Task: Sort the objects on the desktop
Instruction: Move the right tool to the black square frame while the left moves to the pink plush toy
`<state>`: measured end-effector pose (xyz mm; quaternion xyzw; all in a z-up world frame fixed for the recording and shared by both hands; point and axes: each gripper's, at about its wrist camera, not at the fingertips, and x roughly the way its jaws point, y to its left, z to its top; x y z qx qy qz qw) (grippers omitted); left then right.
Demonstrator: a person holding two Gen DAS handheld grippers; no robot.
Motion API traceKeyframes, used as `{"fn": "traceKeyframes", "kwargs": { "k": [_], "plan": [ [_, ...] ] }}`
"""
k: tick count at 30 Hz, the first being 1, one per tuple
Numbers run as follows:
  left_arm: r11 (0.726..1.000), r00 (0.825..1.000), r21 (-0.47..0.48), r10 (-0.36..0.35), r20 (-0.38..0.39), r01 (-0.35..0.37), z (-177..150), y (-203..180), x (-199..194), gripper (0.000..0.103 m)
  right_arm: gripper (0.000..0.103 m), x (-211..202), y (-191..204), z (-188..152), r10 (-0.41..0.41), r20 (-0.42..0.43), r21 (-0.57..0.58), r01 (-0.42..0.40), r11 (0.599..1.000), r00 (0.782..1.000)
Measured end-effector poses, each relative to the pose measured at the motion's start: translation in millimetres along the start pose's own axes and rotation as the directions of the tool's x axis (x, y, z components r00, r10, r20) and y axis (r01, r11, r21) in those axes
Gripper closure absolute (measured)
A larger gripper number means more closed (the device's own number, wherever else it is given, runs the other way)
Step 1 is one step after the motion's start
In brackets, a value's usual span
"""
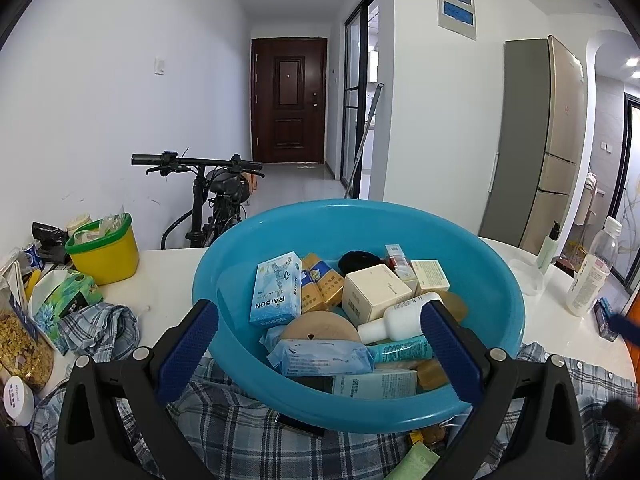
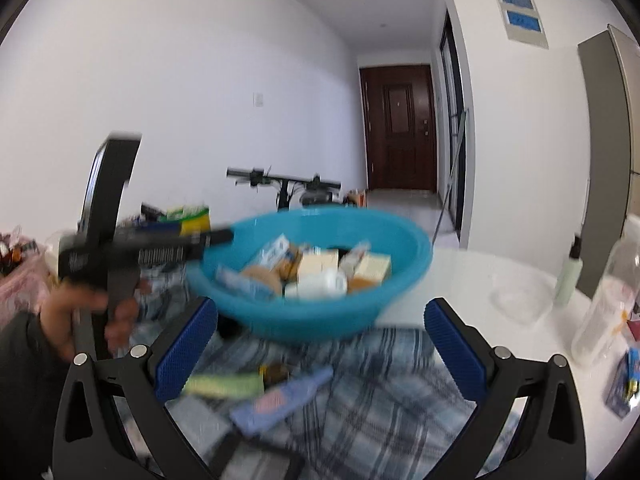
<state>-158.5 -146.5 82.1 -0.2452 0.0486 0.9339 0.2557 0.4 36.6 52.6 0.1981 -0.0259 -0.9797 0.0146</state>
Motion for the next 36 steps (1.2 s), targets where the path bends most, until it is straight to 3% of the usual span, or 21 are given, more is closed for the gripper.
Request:
{"fn": "traceKeyframes", "kwargs": {
  "k": [3, 6, 13, 20, 24, 28, 36],
  "plan": [
    [1.000, 1.000, 0.011, 0.004, -0.002, -0.004, -1, -3, 0, 0.000, 0.000, 3, 6, -14, -0.030, -0.024, -0.039, 0.029, 0.999, 0.999],
    [1.000, 1.000, 0.028, 0.008, -0.013, -0.008, -2, -7, 1, 0.000, 0.000, 2, 5, -26, -0.013, 0.010, -0.005, 0.013, 1.000, 1.000],
    [0.996, 1.000, 0.089, 0.013, 0.009, -0.014, -2, -22, -9, 0.000, 0.000, 18, 12, -33, -0.031, -0.072, -0.051, 0.027, 0.998, 0.997],
    [0.989, 0.999, 0.144, 0.037, 0.025, -0.040, -8, -17, -41, 0.000, 0.000, 9, 8, -32, -0.029, -0.041, -0.035, 0.028, 0.999, 0.999],
    [0.985, 0.999, 0.169, 0.042, 0.016, -0.044, -25, -2, -73, 0.000, 0.000, 9, 11, -31, -0.035, -0.046, -0.043, 0.033, 0.999, 0.998],
    [0.981, 0.999, 0.189, 0.034, -0.006, -0.032, -50, 3, -93, 0.000, 0.000, -4, 16, -30, -0.031, 0.021, -0.067, 0.033, 0.997, 0.999],
    [0.960, 0.996, 0.281, 0.026, -0.080, -0.003, -100, -15, -94, 0.000, 0.000, -4, 19, -29, -0.041, 0.020, -0.074, 0.042, 0.996, 0.999]
  ]
}}
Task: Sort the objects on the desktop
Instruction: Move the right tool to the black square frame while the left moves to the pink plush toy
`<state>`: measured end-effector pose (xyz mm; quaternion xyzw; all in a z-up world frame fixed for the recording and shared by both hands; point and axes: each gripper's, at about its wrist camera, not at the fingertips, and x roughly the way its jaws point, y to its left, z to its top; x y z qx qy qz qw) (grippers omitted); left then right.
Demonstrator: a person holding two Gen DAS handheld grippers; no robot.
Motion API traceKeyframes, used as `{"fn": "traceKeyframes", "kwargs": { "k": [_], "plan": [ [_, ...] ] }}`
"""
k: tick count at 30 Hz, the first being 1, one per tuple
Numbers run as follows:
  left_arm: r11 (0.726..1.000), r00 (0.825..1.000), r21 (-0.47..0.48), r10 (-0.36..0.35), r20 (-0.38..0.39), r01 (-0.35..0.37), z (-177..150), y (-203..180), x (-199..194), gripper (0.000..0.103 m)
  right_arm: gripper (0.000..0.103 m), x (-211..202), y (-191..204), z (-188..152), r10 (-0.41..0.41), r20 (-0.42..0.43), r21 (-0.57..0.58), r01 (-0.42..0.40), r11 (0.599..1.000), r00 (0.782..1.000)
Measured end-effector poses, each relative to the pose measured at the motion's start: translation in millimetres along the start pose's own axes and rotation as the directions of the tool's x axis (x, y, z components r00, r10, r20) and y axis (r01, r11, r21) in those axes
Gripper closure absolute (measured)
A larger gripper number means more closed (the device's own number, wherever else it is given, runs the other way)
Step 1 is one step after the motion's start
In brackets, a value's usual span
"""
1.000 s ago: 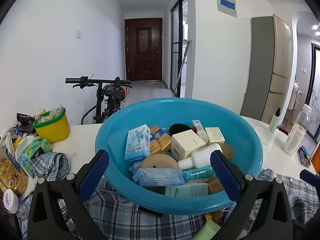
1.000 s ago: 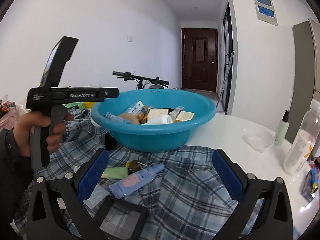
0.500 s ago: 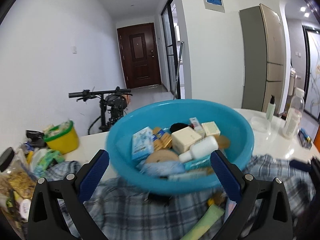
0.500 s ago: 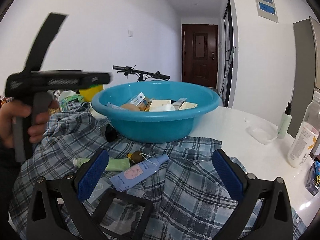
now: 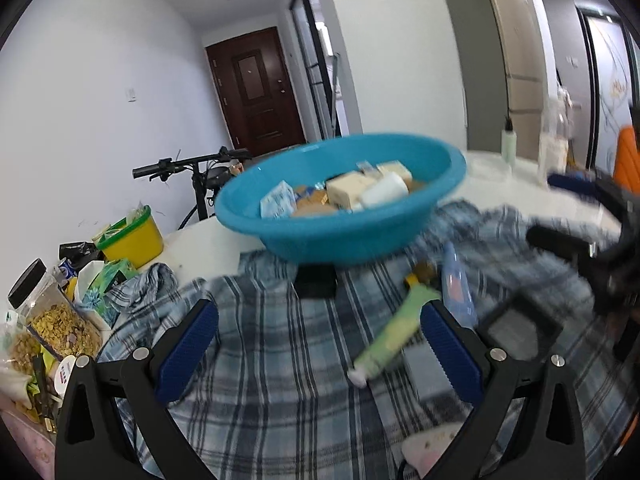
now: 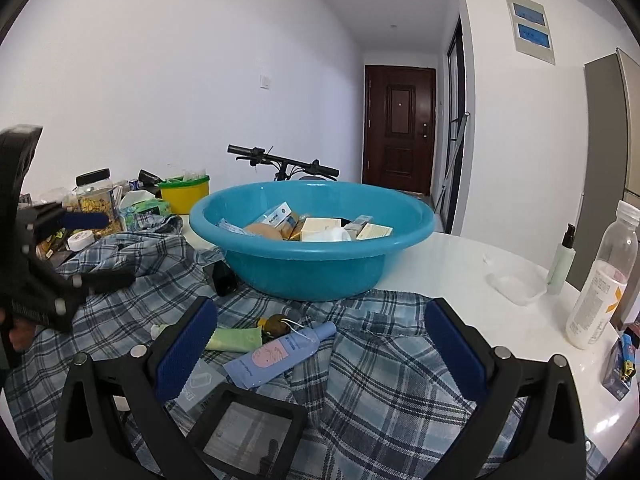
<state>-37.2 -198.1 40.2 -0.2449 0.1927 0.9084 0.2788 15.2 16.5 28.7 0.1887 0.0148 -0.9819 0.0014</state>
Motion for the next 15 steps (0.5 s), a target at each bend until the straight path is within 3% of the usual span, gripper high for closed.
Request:
{"fn": "traceKeyframes", "kwargs": {
  "k": [6, 10, 15],
  "plan": [
    [0.996, 0.994, -0.007, -0.090, -0.057, 0.089, -29, -15, -6, 0.000, 0.000, 3, 3, -2, -0.006, -0.021, -0.017, 0.006, 1.000, 1.000],
    [0.986, 0.978, -0.019, -0.166, -0.124, 0.165, -48, -28, -9, 0.000, 0.000, 3, 3, -2, -0.013, -0.015, -0.021, 0.013, 1.000, 1.000],
    [0.973, 0.963, -0.076, -0.229, -0.144, 0.220, -57, -29, -8, 0.005, 0.000, 3, 3, -3, -0.026, -0.001, -0.016, 0.026, 1.000, 1.000]
  ]
}}
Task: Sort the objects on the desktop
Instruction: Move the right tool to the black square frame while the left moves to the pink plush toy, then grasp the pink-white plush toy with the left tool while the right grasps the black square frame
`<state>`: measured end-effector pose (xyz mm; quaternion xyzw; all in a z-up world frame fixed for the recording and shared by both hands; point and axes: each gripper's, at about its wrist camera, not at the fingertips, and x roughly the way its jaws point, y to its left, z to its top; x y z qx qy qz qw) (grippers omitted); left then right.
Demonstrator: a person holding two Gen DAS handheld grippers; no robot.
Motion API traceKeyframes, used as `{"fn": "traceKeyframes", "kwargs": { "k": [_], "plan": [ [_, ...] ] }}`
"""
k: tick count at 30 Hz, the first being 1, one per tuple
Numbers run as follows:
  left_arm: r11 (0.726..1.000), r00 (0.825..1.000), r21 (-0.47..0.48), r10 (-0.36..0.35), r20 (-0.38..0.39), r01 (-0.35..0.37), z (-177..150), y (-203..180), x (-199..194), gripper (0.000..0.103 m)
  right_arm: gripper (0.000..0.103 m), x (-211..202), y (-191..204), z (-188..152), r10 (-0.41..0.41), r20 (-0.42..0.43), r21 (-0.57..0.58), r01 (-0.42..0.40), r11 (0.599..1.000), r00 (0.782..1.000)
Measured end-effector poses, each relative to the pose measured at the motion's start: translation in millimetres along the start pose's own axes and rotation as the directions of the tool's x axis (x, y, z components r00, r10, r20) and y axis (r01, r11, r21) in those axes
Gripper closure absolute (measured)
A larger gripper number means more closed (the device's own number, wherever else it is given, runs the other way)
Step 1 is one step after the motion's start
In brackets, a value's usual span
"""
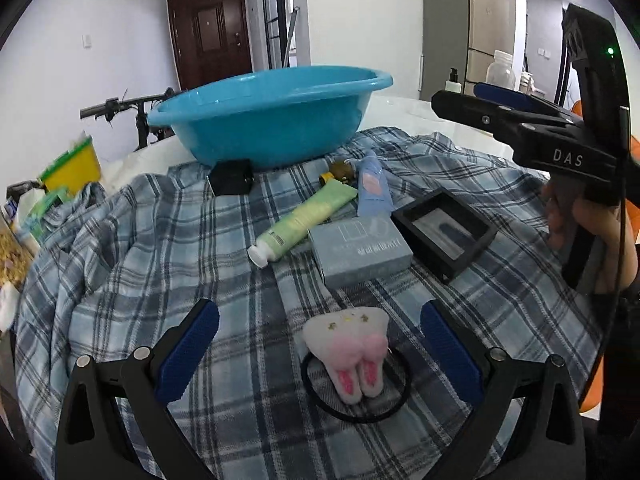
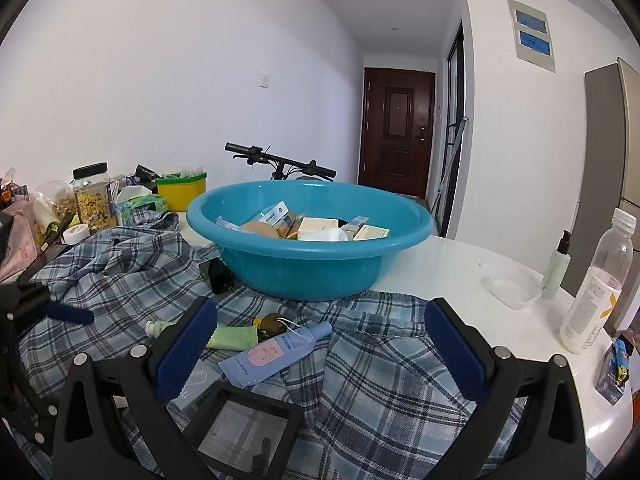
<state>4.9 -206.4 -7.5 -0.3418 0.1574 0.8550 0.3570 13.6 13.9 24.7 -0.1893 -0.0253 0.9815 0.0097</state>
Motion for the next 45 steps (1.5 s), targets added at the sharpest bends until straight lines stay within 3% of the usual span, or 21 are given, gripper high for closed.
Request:
{"fn": "traceKeyframes", "kwargs": {
  "k": [4, 8, 10, 16, 18, 21, 26, 33, 37, 39, 45],
  "plan": [
    [0.999, 0.999, 0.000, -0.034, -0.027, 0.034, -1, -1, 5, 0.022, 0.000, 0, 2, 1, -0.025, -0.002, -0.010, 0.025, 1.000, 1.000],
    [0.999, 0.998, 0.026, -0.018, -0.058, 0.020, -1, -7, 11, 0.024, 0.000, -7, 0, 2, -0.141, 0.043, -0.009, 0.142, 0.990, 0.989],
    [0.999, 0.997, 0.047, -0.016, -0.077, 0.020, -2, -11, 14, 0.026, 0.000, -13, -4, 3, -0.141, 0.068, 0.021, 0.140, 0.990, 0.988],
    [0.996, 0.992, 0.086, -0.026, -0.120, 0.037, -3, -20, 23, 0.057, 0.000, -19, -11, 4, -0.185, 0.088, 0.058, 0.180, 0.982, 0.979],
    [0.996, 0.993, 0.083, -0.021, -0.117, 0.031, -3, -20, 22, 0.059, 0.000, -18, -13, 4, -0.161, 0.074, 0.068, 0.156, 0.985, 0.984],
    [0.996, 0.995, 0.086, -0.023, -0.097, 0.032, -3, -20, 18, 0.061, 0.000, -15, -17, 3, -0.109, 0.041, 0.094, 0.105, 0.990, 0.993],
    [0.998, 0.999, 0.041, -0.048, 0.010, 0.047, -1, -13, -2, 0.061, 0.000, -14, -12, 1, -0.041, 0.035, 0.080, 0.038, 0.996, 0.999],
    [0.998, 0.997, -0.052, -0.038, 0.066, 0.042, 0, 6, -12, 0.061, 0.000, 0, 12, -3, -0.026, -0.026, -0.027, 0.025, 0.999, 0.999],
    [0.998, 0.996, -0.054, -0.026, 0.081, 0.030, -1, 6, -16, 0.061, 0.000, 1, 7, -4, -0.041, -0.038, -0.003, 0.041, 0.999, 0.998],
    [0.998, 0.996, -0.055, -0.021, 0.083, 0.025, -1, 6, -17, 0.061, 0.000, 1, 5, -5, -0.061, -0.079, 0.006, 0.062, 0.998, 0.995],
    [0.996, 0.995, -0.085, -0.025, 0.098, 0.033, -3, 12, -20, 0.061, 0.000, -4, 20, -27, -0.025, -0.232, -0.077, 0.007, 0.997, 0.972]
  ]
}}
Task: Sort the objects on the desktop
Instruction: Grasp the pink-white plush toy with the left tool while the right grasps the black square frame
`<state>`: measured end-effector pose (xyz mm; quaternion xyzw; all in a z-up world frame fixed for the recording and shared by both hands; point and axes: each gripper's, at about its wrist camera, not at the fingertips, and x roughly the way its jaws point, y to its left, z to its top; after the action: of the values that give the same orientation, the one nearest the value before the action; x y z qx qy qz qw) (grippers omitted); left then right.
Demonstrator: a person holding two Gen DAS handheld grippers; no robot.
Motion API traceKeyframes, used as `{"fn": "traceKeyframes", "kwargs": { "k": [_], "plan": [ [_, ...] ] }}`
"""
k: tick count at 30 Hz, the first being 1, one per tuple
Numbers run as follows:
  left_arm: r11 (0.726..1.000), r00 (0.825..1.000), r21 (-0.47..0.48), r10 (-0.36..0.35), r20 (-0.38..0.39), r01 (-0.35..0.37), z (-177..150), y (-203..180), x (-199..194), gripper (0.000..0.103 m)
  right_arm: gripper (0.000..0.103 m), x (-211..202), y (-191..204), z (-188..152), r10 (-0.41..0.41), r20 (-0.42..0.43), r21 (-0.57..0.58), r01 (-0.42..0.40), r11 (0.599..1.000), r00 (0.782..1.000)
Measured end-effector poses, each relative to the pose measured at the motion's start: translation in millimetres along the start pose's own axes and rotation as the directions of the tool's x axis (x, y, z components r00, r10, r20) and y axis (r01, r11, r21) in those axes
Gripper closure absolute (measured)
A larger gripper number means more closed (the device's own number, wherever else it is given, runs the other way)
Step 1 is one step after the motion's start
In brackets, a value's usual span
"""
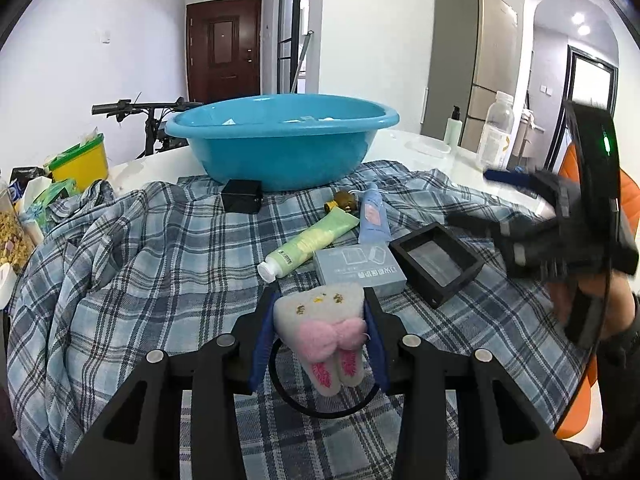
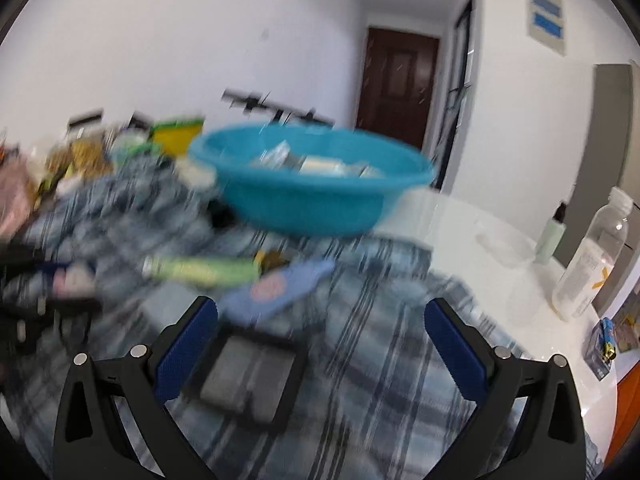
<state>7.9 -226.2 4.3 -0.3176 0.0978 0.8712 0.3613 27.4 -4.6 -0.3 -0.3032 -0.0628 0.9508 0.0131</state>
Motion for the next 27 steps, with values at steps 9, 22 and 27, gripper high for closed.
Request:
{"fn": "traceKeyframes", "kwargs": {
  "k": [9, 22, 27],
  "plan": [
    [1.000, 1.000, 0.006, 0.022, 0.019, -0.022, -1, -2, -4, 0.061, 0.000, 8, 21, -6, 0.084, -0.078, -0.059, -0.089, 0.994, 0.993],
    [0.999, 0.999, 0.004, 0.037, 0.016, -0.038, -1, -2, -3, 0.061, 0.011, 39, 31, -12, 0.103, -0.244, -0.086, -0.127, 0.988, 0.964],
    [0.999, 0.999, 0.004, 0.035, 0.016, -0.035, -1, -2, -3, 0.061, 0.023, 41, 29, -13, 0.105, -0.255, -0.078, -0.129, 0.989, 0.961]
  ]
}}
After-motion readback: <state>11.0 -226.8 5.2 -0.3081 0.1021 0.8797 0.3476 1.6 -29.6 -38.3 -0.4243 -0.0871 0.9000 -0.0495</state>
